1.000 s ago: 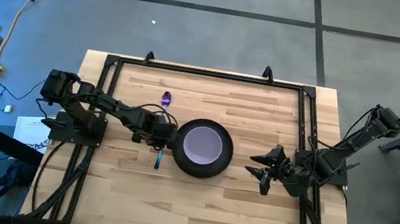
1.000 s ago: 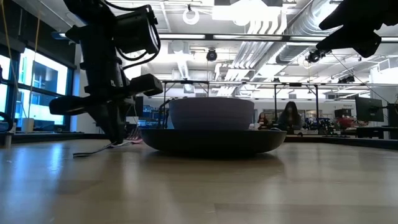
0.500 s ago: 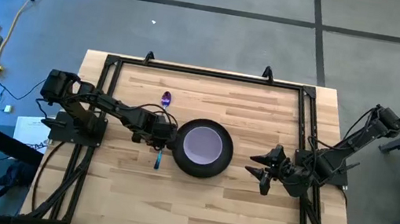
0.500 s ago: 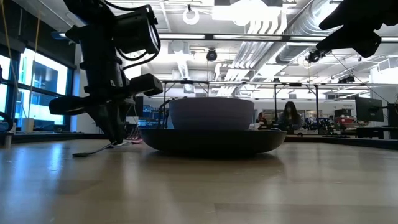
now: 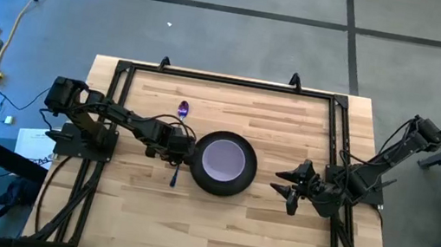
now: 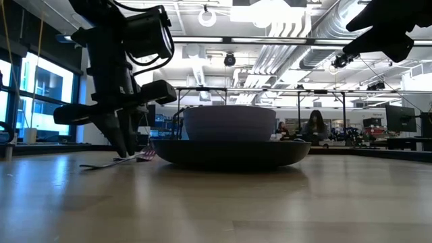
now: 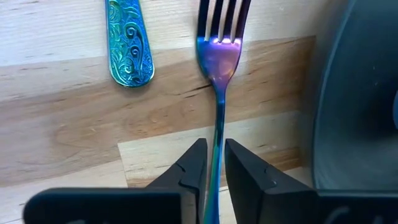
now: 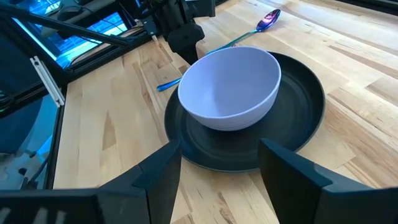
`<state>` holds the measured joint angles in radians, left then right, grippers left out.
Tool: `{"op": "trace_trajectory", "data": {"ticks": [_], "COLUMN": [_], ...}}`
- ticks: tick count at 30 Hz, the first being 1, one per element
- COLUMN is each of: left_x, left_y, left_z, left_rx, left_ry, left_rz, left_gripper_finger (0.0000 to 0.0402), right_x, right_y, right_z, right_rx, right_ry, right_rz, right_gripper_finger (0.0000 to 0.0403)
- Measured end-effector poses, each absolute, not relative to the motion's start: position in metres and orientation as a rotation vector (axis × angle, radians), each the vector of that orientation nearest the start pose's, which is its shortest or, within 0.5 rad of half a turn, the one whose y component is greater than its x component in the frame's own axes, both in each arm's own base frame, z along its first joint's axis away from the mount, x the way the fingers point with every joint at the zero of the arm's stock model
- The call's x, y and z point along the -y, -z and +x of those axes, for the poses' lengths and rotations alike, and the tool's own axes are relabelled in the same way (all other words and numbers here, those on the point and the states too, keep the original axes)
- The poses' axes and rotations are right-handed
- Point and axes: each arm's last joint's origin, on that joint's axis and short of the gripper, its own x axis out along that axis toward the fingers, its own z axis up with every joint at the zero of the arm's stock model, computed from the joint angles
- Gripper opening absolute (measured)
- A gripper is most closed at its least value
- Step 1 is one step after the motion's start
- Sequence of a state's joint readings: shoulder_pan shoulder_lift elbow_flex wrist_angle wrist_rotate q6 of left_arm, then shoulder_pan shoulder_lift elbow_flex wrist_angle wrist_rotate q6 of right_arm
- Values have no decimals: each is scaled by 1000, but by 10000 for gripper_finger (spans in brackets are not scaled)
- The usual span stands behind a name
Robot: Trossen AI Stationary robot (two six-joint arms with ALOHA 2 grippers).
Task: Set table place
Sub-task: Move the fork to the left side of the black plate
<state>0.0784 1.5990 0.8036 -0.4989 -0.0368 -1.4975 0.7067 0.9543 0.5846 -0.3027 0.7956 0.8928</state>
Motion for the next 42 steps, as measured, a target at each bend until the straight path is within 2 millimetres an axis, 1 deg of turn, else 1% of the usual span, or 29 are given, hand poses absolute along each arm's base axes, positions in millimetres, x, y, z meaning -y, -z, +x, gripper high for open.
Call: {"op": "trace_trajectory", "data": {"ticks": [5, 18, 26, 42], "left_x": [-22, -22, -22, -23], "left_y": [-142, -131, -130, -129], "left_z": [268, 274, 272, 271], "left_rx": [-955, -976, -960, -892], "left_ry": [-1031, -1031, -1078, -1185], "left_rz": [-1290, -1301, -1316, -1426], "left_gripper_finger": [46, 47, 47, 43], "right_x": [-105, -105, -105, -106], "right_y": [-232, -231, -231, -231], "right_z": [155, 155, 155, 155], "right_rx": [-406, -406, -405, -418], "right_ry": [289, 292, 294, 276], "right_rz": [415, 417, 418, 414], "right_gripper_finger": [204, 204, 204, 204]}}
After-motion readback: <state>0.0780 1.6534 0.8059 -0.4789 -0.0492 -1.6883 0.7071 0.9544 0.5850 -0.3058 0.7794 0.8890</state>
